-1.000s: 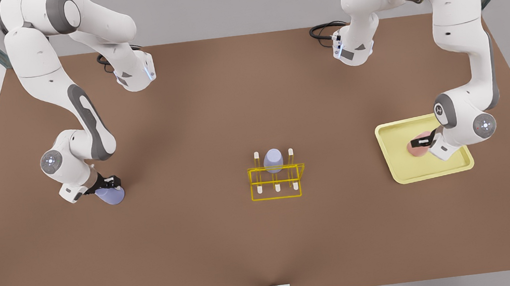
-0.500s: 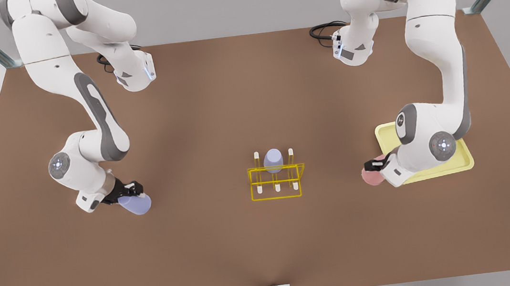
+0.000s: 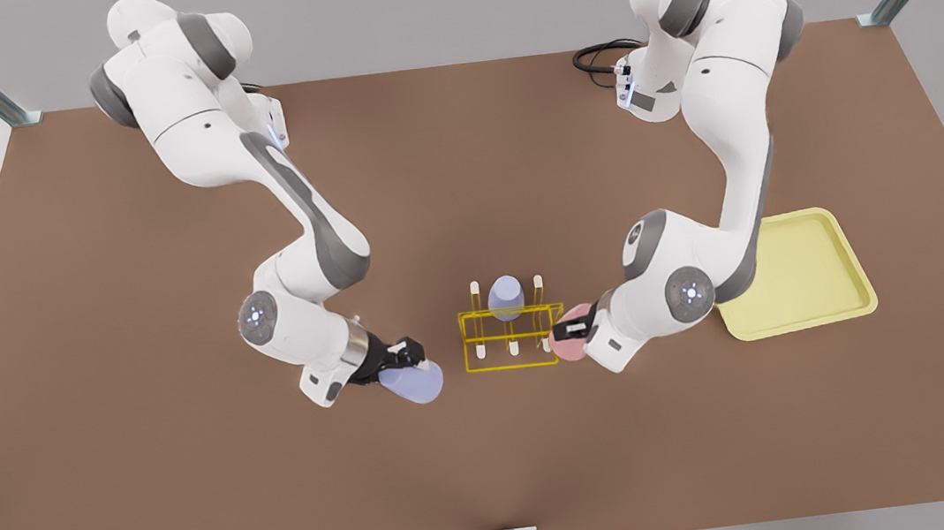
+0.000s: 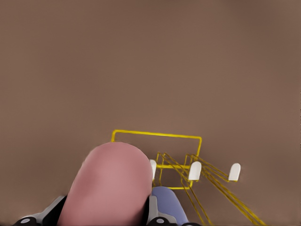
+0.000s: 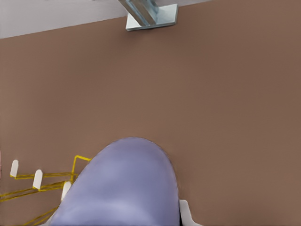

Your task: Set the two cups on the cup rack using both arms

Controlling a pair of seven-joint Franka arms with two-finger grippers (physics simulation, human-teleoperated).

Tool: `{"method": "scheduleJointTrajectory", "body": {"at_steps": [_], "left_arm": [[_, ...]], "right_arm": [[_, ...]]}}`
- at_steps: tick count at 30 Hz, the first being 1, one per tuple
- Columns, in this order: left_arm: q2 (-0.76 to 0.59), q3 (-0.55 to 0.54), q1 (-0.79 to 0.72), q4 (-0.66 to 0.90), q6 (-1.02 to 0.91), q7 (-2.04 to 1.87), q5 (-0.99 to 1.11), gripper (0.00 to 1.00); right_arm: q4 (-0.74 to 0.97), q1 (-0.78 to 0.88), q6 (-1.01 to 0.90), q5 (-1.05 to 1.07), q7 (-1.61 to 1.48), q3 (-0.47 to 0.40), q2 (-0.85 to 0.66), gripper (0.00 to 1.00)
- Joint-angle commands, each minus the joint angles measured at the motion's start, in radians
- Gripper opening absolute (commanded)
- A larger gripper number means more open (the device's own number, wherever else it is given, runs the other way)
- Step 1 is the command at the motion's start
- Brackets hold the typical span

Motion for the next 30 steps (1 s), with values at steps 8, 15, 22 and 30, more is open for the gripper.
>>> {"method": "scheduleJointTrajectory", "body": {"at_steps": [8, 15, 22, 30], "left_arm": [[0.052, 0.001, -0.058, 0.059, -0.008, -0.494, 0.001, 0.87], [0.02, 0.007, 0.058, 0.197, -0.247, -0.375, 0.087, 1.0], [-0.452, 0.196, 0.103, -0.159, -0.595, 0.545, 0.341, 1.0], [-0.383, 0.164, 0.075, -0.162, -0.593, 0.413, 0.254, 1.0]], "right_arm": [[0.197, 0.056, -0.069, 0.046, 0.35, 0.0, 0.135, 0.83], [0.176, 0.068, -0.078, 0.063, 0.348, 0.008, 0.126, 0.83], [0.161, 0.068, -0.1, 0.064, 0.345, 0.046, 0.111, 0.83], [0.119, 0.105, -0.092, 0.05, 0.328, 0.049, 0.114, 0.83]]}}
